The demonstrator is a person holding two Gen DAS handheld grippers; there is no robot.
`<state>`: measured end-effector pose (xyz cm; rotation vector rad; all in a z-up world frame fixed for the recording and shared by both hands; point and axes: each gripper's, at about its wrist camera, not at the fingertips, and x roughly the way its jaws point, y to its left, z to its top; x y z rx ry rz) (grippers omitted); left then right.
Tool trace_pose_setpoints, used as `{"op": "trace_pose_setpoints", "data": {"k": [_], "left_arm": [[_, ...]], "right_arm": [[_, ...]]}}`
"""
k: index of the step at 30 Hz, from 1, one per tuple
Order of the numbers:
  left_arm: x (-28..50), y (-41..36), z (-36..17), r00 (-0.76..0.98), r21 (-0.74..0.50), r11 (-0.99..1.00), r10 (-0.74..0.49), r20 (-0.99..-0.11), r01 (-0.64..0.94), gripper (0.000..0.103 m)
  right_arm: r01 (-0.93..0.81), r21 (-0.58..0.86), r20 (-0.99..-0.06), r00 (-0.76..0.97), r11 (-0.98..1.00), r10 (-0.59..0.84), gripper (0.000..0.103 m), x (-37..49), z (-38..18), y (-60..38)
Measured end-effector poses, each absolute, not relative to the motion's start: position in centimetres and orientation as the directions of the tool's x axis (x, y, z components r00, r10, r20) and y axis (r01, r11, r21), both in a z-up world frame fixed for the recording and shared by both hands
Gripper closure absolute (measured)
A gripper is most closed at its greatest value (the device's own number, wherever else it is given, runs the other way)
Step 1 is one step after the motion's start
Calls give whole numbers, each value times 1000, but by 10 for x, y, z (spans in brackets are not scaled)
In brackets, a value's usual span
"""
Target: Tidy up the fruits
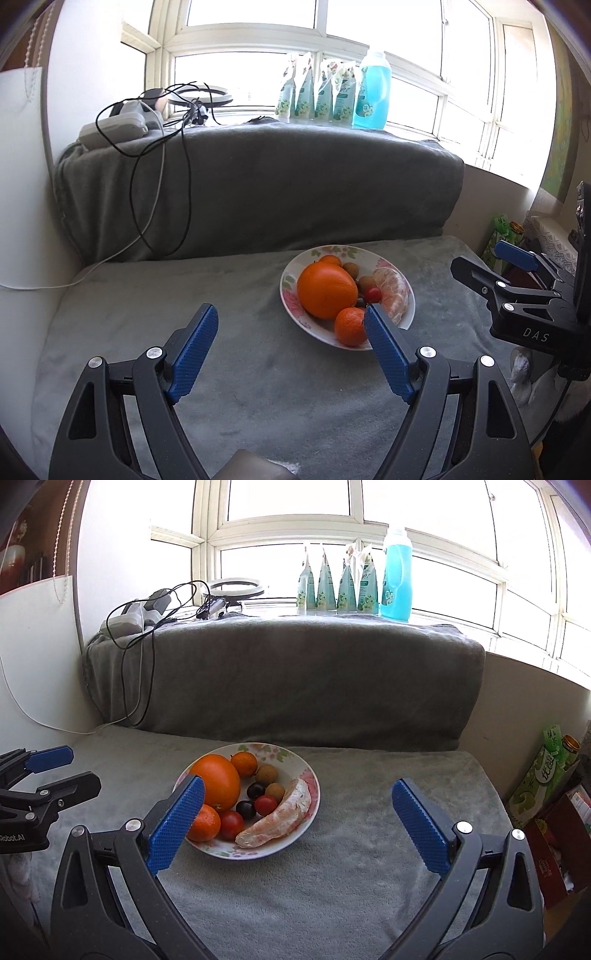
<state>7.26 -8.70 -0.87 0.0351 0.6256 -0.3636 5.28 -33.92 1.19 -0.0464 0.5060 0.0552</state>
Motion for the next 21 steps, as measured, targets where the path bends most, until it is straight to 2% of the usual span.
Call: {"op": "trace_pose_setpoints", "data": {"k": [21], "left_arm": [[67,-83,-4,760,-77,942,-310,-572,326,20]], "right_arm": [[-69,-25,-488,872,997,48,0,52,12,-338]]}}
